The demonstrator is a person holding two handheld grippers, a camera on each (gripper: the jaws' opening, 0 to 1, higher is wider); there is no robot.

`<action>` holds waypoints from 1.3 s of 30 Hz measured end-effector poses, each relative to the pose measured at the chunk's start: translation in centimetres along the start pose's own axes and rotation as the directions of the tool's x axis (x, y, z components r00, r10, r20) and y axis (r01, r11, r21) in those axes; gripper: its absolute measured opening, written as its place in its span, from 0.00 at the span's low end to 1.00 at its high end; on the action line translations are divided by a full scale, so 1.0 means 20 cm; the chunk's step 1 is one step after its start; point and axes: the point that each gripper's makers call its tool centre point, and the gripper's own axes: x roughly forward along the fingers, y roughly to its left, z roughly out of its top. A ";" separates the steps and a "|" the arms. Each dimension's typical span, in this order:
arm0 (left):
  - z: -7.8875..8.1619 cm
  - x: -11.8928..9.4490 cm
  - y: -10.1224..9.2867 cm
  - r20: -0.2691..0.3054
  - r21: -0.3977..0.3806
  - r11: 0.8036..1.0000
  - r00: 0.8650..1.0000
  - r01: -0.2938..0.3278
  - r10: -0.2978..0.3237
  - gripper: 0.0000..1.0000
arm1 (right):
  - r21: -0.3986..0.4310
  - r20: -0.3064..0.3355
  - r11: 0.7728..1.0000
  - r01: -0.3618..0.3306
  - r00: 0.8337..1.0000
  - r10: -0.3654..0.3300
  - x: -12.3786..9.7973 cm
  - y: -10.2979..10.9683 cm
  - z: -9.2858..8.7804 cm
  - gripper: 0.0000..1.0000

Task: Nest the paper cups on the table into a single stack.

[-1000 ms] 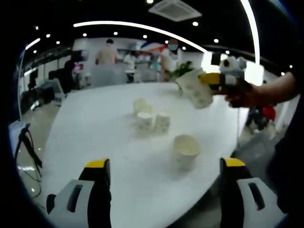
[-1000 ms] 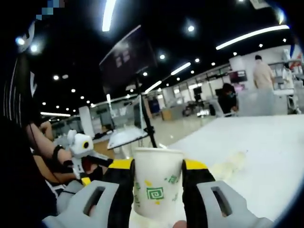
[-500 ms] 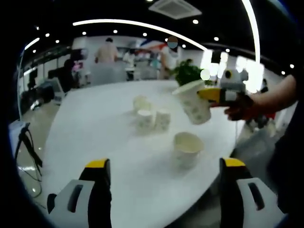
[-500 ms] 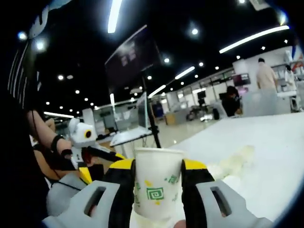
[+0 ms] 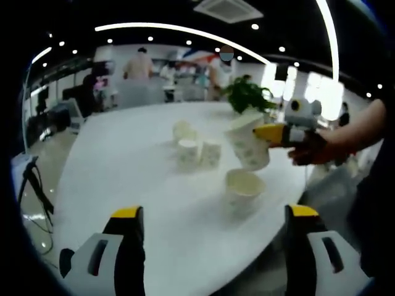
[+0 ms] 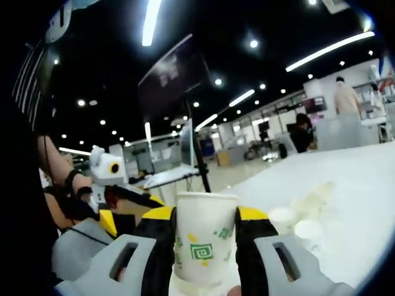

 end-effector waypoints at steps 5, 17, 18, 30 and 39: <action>0.00 0.00 0.00 0.002 -0.008 1.000 1.000 0.002 -0.002 0.95 | 0.011 -0.009 1.000 0.013 1.000 -0.013 0.01 -0.01 -0.05 0.34; 0.00 0.00 0.02 -0.001 -0.014 1.000 1.000 0.004 -0.004 0.94 | 0.011 -0.036 1.000 0.010 0.999 -0.010 0.05 0.00 -0.12 0.33; 0.00 0.01 0.02 0.000 -0.015 1.000 1.000 0.004 -0.004 0.94 | 0.008 -0.036 1.000 0.011 0.999 -0.011 0.05 0.00 -0.13 0.33; 0.00 0.01 0.04 -0.006 -0.018 1.000 1.000 0.002 -0.003 0.94 | 0.000 -0.062 1.000 0.008 0.998 -0.008 0.07 0.01 -0.20 0.33; -0.01 0.01 0.04 -0.012 -0.024 1.000 1.000 -0.001 0.001 0.94 | -0.005 -0.077 1.000 0.009 0.997 -0.010 0.07 0.01 -0.23 0.36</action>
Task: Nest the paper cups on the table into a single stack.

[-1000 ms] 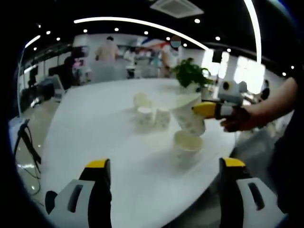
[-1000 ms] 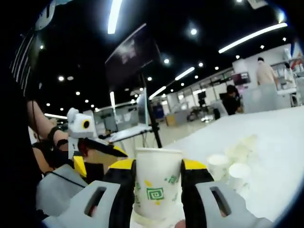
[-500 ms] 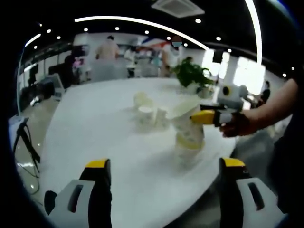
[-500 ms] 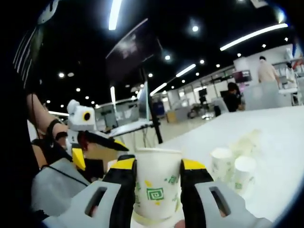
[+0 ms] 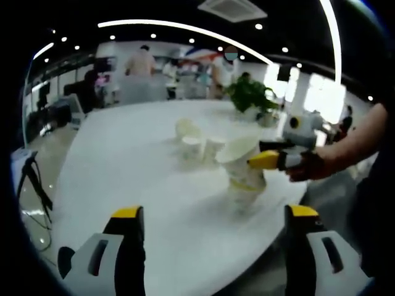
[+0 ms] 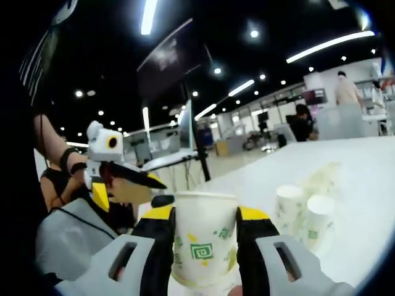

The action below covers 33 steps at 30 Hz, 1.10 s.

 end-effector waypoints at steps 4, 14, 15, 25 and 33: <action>0.00 0.01 -0.01 -0.003 0.002 1.000 1.000 0.006 -0.006 0.94 | -0.001 -0.003 1.000 0.000 1.000 0.000 -0.01 0.00 0.00 0.37; 0.01 0.02 -0.01 -0.006 0.008 1.000 1.000 0.015 -0.014 0.93 | -0.007 -0.028 1.000 -0.001 1.000 0.001 -0.03 0.02 -0.02 0.39; 0.01 0.02 -0.01 -0.003 0.009 1.000 1.000 0.016 -0.016 0.93 | -0.007 -0.029 1.000 -0.001 1.000 0.001 -0.04 0.02 -0.02 0.39; 0.01 0.03 -0.03 -0.006 0.011 1.000 1.000 0.023 -0.023 0.93 | -0.019 -0.071 1.000 0.005 0.997 -0.007 -0.08 0.03 -0.07 0.40; 0.01 0.03 -0.04 -0.008 0.012 1.000 1.000 0.025 -0.025 0.93 | -0.039 -0.105 0.999 0.023 0.994 -0.027 -0.11 0.03 -0.11 0.39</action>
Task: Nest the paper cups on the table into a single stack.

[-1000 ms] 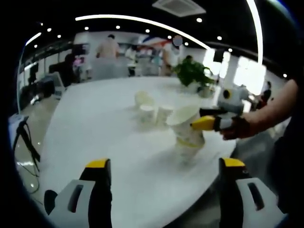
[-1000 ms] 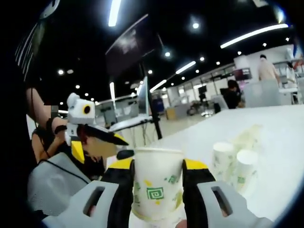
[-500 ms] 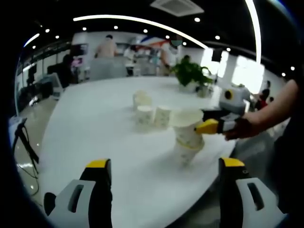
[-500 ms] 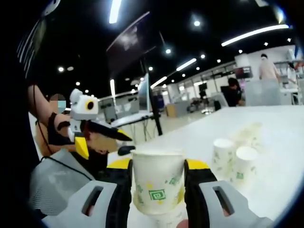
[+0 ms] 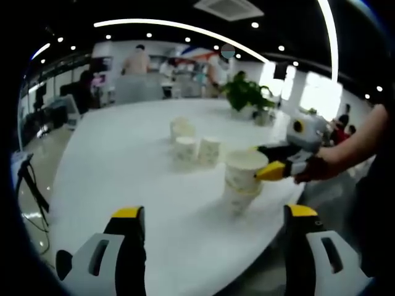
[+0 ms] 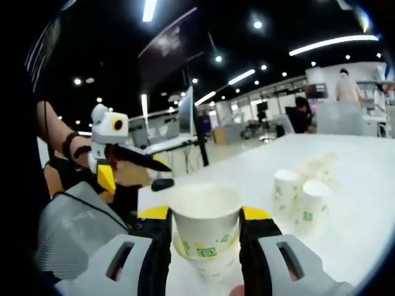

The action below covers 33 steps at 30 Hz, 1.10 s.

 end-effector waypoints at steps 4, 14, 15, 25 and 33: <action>0.00 0.00 0.00 0.002 -0.002 1.000 1.000 -0.003 0.003 0.93 | -0.029 -0.018 1.000 0.007 1.000 -0.008 -0.01 0.01 -0.02 0.40; -0.01 0.00 -0.01 -0.005 0.000 1.000 1.000 0.004 -0.004 0.93 | -0.098 -0.102 0.995 0.010 0.995 -0.020 -0.01 0.02 -0.11 0.46; -0.01 0.00 -0.01 -0.004 0.000 1.000 1.000 0.003 -0.003 0.93 | -0.090 -0.105 0.996 0.010 0.994 -0.019 -0.01 0.02 -0.11 0.46; -0.01 0.00 0.00 0.002 -0.006 1.000 1.000 -0.001 0.001 0.92 | -0.073 -0.104 0.997 0.021 0.994 -0.029 -0.01 0.00 -0.10 0.47; 0.00 -0.01 0.00 0.014 -0.010 1.000 1.000 -0.003 0.003 0.92 | -0.057 -0.089 0.998 0.041 0.995 -0.046 -0.05 -0.01 -0.06 0.54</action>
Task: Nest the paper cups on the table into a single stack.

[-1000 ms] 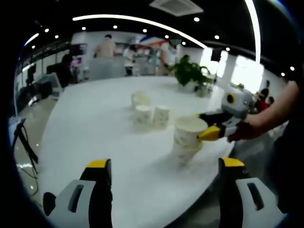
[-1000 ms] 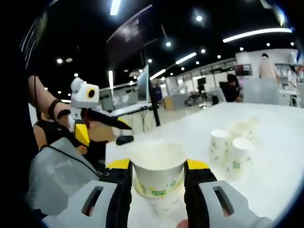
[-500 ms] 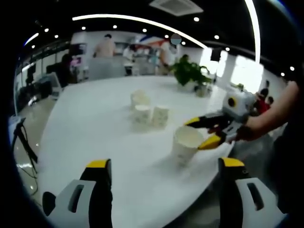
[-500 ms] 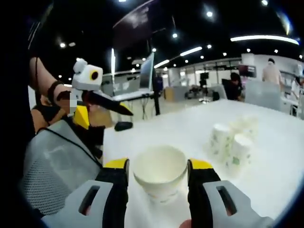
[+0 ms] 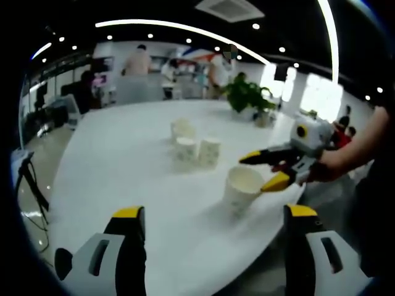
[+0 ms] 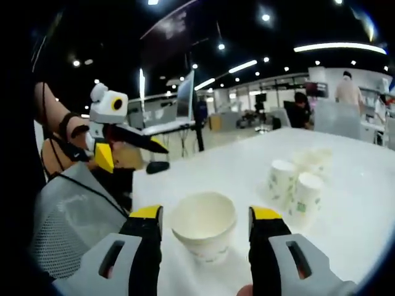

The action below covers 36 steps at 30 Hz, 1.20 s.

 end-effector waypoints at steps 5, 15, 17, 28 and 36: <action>0.01 0.00 0.01 0.007 0.001 1.000 1.000 -0.003 0.003 0.92 | 0.005 0.024 1.000 0.014 1.000 -0.014 -0.05 -0.01 0.05 0.59; 0.02 -0.01 0.01 0.022 -0.003 1.000 1.000 -0.002 0.002 0.92 | 0.034 0.063 0.995 0.093 0.993 -0.095 -0.23 -0.10 0.14 0.66; 0.02 0.00 0.01 0.021 0.002 1.000 1.000 0.000 0.000 0.92 | 0.039 0.075 0.993 0.114 0.990 -0.117 -0.28 -0.12 0.17 0.68; 0.04 0.01 0.01 0.021 0.019 1.000 1.000 0.015 -0.015 0.93 | 0.038 0.084 0.974 0.224 0.970 -0.227 -0.50 -0.27 0.21 0.73; 0.06 0.01 0.02 0.035 0.019 1.000 0.999 0.011 -0.012 0.93 | 0.018 0.067 0.967 0.254 0.965 -0.255 -0.59 -0.29 0.20 0.81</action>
